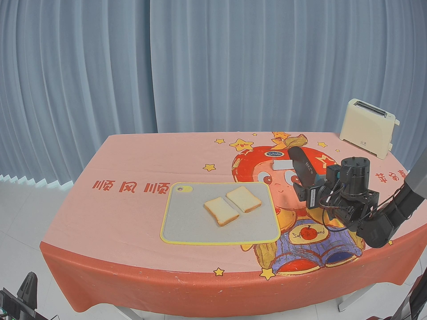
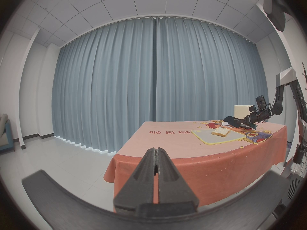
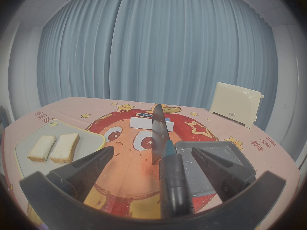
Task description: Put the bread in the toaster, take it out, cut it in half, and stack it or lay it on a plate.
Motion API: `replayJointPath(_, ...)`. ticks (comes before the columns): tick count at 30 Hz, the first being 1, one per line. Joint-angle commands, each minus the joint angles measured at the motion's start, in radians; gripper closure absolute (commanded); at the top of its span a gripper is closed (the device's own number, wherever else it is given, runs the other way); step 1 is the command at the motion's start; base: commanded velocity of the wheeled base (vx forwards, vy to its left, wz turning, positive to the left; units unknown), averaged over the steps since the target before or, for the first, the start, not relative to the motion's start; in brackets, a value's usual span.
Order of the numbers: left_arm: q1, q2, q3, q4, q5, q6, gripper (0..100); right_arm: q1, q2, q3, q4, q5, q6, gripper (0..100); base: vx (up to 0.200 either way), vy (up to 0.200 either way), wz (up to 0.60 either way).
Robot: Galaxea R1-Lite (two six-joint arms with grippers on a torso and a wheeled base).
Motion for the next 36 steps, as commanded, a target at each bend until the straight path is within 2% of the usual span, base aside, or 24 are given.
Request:
replayJointPath(1,0.0,-0.016,0.013,0.0,0.0,-0.001,100,0.0,-0.002,-0.003,-0.003,0.0,0.0,0,0.0,0.0,0.0)
replayJointPath(20,0.0,-0.016,0.013,0.0,0.0,-0.001,100,0.013,-0.063,0.002,-0.031,-0.002,-0.005,0,0.0,0.0,0.0)
replayJointPath(36,0.0,-0.016,0.013,0.0,0.0,-0.001,100,0.082,-0.137,0.039,-0.022,-0.005,-0.012,0,0.0,0.0,0.0)
